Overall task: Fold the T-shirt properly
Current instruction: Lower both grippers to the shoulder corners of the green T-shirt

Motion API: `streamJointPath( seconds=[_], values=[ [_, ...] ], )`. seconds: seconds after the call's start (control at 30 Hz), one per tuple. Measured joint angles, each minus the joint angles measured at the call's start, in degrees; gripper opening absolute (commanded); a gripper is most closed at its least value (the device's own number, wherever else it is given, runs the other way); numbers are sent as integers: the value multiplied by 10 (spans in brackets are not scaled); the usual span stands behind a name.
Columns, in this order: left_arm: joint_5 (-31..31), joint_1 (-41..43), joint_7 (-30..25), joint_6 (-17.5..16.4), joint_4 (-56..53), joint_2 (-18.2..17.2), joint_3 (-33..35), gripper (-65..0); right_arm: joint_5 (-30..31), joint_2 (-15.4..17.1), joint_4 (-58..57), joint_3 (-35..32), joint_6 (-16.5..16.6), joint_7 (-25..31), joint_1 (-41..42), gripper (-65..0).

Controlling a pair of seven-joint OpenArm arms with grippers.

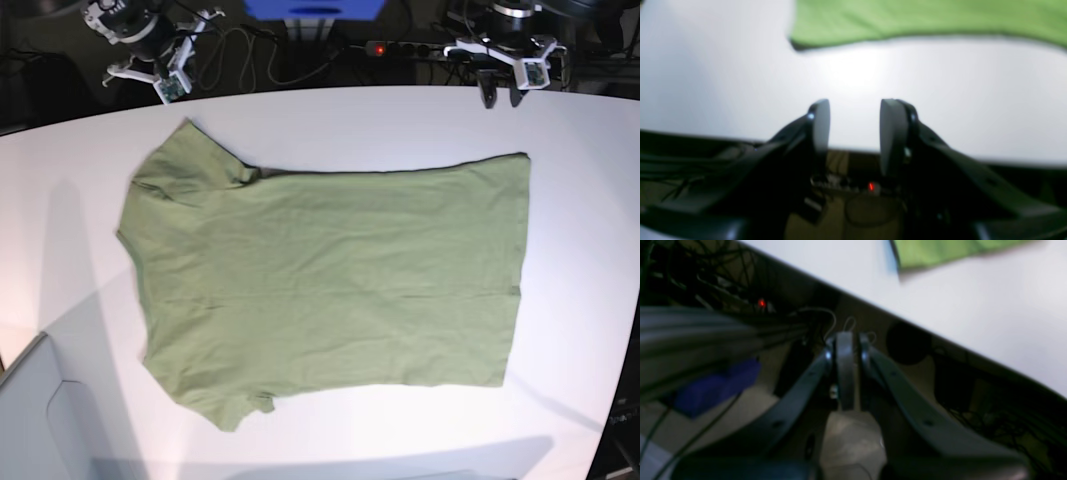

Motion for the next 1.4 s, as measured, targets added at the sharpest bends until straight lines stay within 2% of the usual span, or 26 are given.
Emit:
streamJointPath(
  seconds=[0.17,0.3,0.37,0.43,0.77,1.1,1.27,1.33,1.4],
  values=[
    [0,-49,1,-1,-2,1,-29,-388,0,-5,0,-2,11,-1,16,-490],
    [-2,-100,-1,0,-47,5,-48,-324,0,-10,-1,-4,13,0,31,-391],
    [-2,-124,10,-5,-81,3,-49,-298,0,-9,-1,-3,13,-8,32,-361],
    [-1,-151,49,-1,-112,2,-50,-296,-2,-9,-3,-3,13,-24,41,-358],
    [-3,-235,98,-2,-129,8,-92,-296,-2,-9,-6,-3,13,-34,62,-358],
    [-2,-286,105,-2,-223,5,-94,-297,-2,-11,-9,-3,13,-33,71,-354],
    [-4,-293,100,-2,-231,7,-94,-298,-2,-10,-22,-2,13,-37,73,-354],
    [-4,-293,100,-2,-231,7,-94,-331,-2,-10,-22,-2,13,-34,73,-354],
    [-4,-293,100,-3,-232,7,-94,-406,-2,-10,-22,-2,13,-33,73,-354]
  ],
)
